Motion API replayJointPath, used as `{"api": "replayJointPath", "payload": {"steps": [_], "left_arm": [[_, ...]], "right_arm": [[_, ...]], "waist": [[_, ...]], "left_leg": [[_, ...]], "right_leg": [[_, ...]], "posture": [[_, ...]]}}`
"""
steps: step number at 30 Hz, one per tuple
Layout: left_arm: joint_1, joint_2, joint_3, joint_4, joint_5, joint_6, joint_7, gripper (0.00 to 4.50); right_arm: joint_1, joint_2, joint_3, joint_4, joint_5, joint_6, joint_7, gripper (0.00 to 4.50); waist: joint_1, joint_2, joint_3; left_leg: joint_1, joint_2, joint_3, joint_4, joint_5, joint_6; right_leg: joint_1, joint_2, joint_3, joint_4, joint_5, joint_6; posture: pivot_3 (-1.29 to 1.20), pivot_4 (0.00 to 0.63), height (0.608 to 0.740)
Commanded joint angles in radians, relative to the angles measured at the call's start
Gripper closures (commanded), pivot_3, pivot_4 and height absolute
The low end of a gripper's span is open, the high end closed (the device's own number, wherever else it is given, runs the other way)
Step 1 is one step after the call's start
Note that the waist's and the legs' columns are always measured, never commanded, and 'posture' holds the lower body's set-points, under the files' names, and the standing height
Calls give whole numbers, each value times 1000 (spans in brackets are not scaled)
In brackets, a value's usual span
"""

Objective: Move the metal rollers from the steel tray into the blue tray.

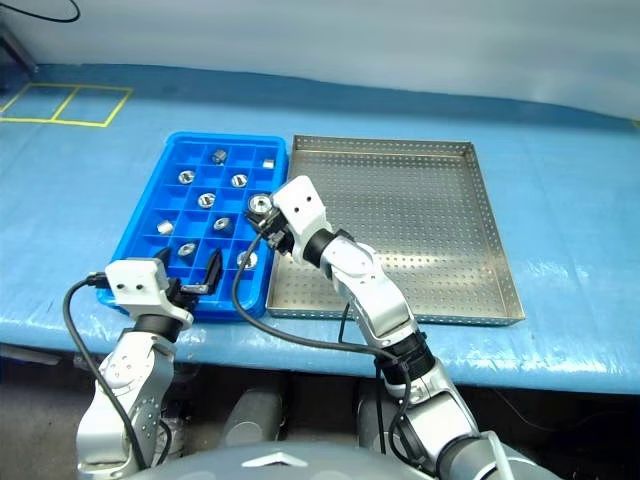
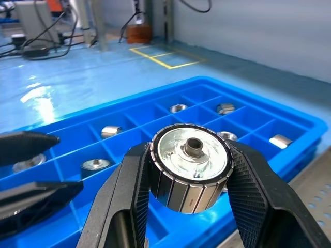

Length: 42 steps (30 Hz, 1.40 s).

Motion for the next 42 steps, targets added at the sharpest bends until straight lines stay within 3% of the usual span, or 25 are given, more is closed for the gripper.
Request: {"api": "replayJointPath", "payload": {"steps": [1, 14, 29, 42], "left_arm": [[51, -14, 43, -93, -7, -46, 20, 0], [204, -75, 57, -185, 24, -84, 76, 0], [153, -67, 6, -168, 37, -64, 80, 0], [67, -43, -13, -114, 23, -44, 51, 0]], "right_arm": [[-18, 10, 31, -45, 18, 31, 39, 2715], [-60, 71, 103, 95, 5, 58, 99, 2715], [-46, 67, 35, 205, -10, 78, 70, 2715], [-3, -51, 10, -4, 10, 193, 98, 2715]], "waist": [[12, 0, 0], [131, -2, 1], [273, -3, 1], [295, -3, 1]], "left_leg": [[0, 0, 0, 0, 0, 0], [-1, 0, 0, -1, 0, -1], [-5, 1, 2, -1, -1, -3], [-9, 1, 3, -1, -1, -4]], "right_leg": [[0, 0, 0, 0, 0, 0], [-2, 0, -1, -1, -1, -1], [-13, 0, -2, -1, -2, -1], [-15, 0, -2, -2, -1, -1]], "posture": [[428, 150, 740], [582, 150, 740], [532, 150, 740], [452, 150, 740]]}}
